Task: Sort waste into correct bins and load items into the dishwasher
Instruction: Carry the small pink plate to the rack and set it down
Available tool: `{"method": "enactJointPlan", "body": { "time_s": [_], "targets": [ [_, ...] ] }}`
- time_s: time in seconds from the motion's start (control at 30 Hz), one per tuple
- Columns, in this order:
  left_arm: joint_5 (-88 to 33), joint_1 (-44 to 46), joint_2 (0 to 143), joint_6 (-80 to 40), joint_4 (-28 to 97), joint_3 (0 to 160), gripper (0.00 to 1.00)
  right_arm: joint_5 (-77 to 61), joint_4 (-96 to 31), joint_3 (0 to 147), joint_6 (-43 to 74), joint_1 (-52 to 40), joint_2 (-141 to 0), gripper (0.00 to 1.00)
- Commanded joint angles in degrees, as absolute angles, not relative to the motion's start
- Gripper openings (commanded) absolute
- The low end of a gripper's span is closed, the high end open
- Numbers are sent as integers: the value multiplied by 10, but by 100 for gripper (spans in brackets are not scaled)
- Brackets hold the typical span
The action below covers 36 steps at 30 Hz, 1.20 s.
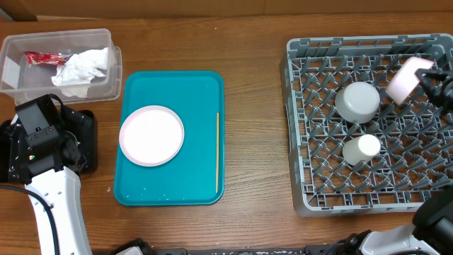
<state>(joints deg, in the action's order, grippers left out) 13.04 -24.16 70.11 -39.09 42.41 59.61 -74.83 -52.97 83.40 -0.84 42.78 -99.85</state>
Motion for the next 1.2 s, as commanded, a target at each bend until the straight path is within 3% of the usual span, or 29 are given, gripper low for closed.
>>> {"method": "enactJointPlan", "body": {
  "time_s": [0.0, 0.23, 0.77, 1.17],
  "targets": [
    [130, -246, 701, -399, 424, 601, 100, -865, -491, 777, -18, 431, -992, 4],
    [130, -246, 701, -399, 424, 601, 100, -839, -453, 706, -14, 436, -992, 4],
    [130, -246, 701, -399, 424, 601, 100, -735, -474, 700, 28, 452, -991, 4],
    [130, -246, 701, -399, 424, 601, 100, -643, -544, 700, 28, 489, -991, 4]
  ]
}}
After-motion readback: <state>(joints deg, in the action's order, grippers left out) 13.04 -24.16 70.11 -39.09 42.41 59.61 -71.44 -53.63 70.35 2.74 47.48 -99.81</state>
